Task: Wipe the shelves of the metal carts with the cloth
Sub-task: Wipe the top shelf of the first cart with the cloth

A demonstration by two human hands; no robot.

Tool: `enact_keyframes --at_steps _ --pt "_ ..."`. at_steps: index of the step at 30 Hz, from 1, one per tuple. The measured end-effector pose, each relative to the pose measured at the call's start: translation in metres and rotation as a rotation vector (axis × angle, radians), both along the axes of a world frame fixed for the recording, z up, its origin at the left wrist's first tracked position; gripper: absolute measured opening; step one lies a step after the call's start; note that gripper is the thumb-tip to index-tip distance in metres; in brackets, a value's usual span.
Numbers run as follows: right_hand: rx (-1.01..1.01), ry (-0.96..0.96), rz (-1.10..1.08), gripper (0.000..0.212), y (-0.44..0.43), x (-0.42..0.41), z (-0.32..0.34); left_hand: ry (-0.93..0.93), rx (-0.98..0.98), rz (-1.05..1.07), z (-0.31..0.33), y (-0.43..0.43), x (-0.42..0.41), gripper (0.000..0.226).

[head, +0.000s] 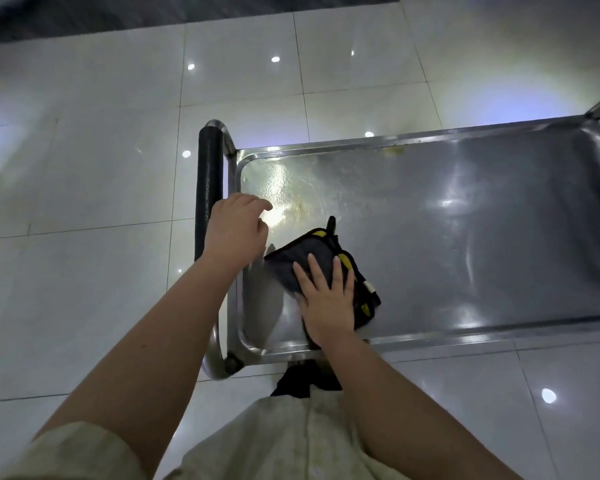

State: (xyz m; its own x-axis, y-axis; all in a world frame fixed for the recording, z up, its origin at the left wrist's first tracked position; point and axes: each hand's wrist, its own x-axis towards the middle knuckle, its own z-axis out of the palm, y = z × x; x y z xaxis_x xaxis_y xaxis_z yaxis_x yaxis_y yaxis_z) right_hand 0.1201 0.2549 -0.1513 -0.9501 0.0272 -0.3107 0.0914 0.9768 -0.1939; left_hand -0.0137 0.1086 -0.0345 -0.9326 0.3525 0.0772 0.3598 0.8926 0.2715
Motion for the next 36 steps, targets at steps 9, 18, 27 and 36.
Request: enact_keyframes --at_steps 9,18,27,36 --pt "0.114 -0.061 -0.258 0.055 0.167 0.030 0.008 0.058 -0.065 0.036 -0.001 -0.020 0.066 0.037" --pt "0.123 -0.092 -0.396 0.058 0.209 0.047 0.013 -0.088 0.150 0.388 -0.006 -0.042 0.139 0.067" --pt "0.049 -0.061 -0.190 0.058 0.054 0.052 0.011 -0.053 0.129 0.331 -0.015 -0.046 0.140 0.068" --pt "-0.008 -0.012 0.158 0.082 -0.106 0.027 0.011 -0.191 0.315 0.310 -0.006 -0.053 0.136 0.060"
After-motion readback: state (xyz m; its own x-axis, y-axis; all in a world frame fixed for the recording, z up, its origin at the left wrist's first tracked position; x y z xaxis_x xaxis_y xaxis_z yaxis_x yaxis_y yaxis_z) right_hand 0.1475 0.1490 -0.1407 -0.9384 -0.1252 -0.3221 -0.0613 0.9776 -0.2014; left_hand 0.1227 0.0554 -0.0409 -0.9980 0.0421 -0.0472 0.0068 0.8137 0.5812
